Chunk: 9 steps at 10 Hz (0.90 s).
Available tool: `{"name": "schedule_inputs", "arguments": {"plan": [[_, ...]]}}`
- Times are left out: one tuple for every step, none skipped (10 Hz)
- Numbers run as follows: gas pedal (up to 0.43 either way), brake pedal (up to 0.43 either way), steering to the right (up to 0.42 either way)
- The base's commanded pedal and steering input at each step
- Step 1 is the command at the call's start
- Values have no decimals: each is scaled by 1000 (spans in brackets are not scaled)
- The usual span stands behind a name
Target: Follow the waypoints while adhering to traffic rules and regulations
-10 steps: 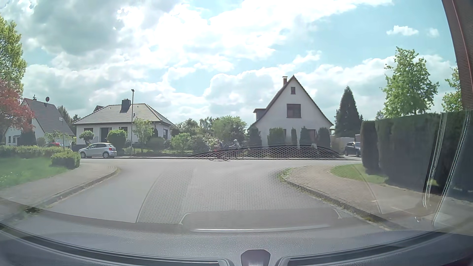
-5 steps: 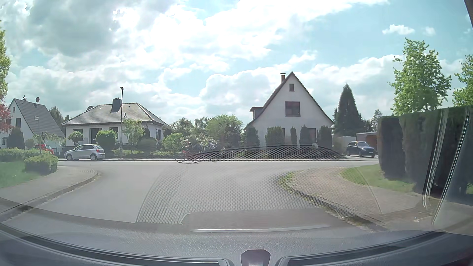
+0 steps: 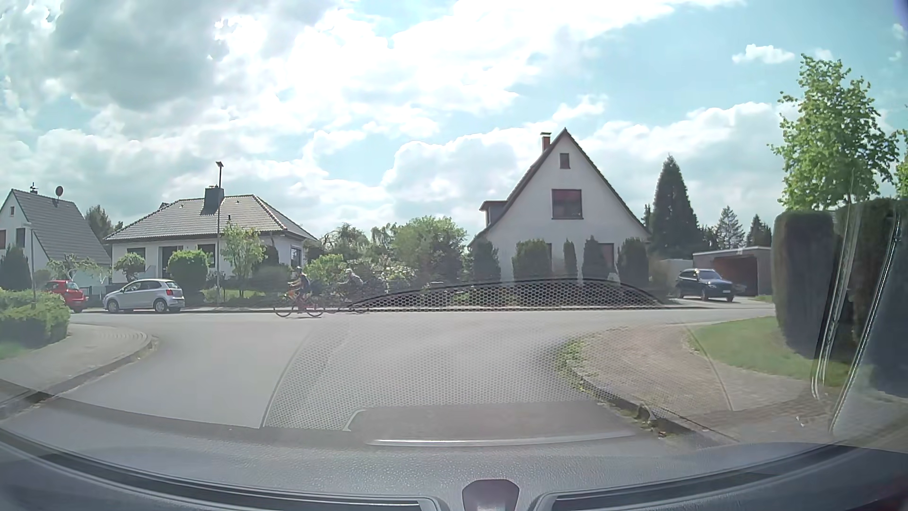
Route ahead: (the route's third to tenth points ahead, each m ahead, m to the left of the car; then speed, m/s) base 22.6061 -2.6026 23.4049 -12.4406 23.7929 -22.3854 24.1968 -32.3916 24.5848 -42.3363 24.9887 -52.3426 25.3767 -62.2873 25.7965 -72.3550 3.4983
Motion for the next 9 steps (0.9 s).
{"name": "schedule_inputs", "arguments": {"plan": [[0, 0, 0], [0, 0, 0], [0, 0, 2], [0, 0, 4], [0, 0, 4], [0, 0, 4], [0, 0, 4], [0, 0, 3], [0, 0, 3]]}}
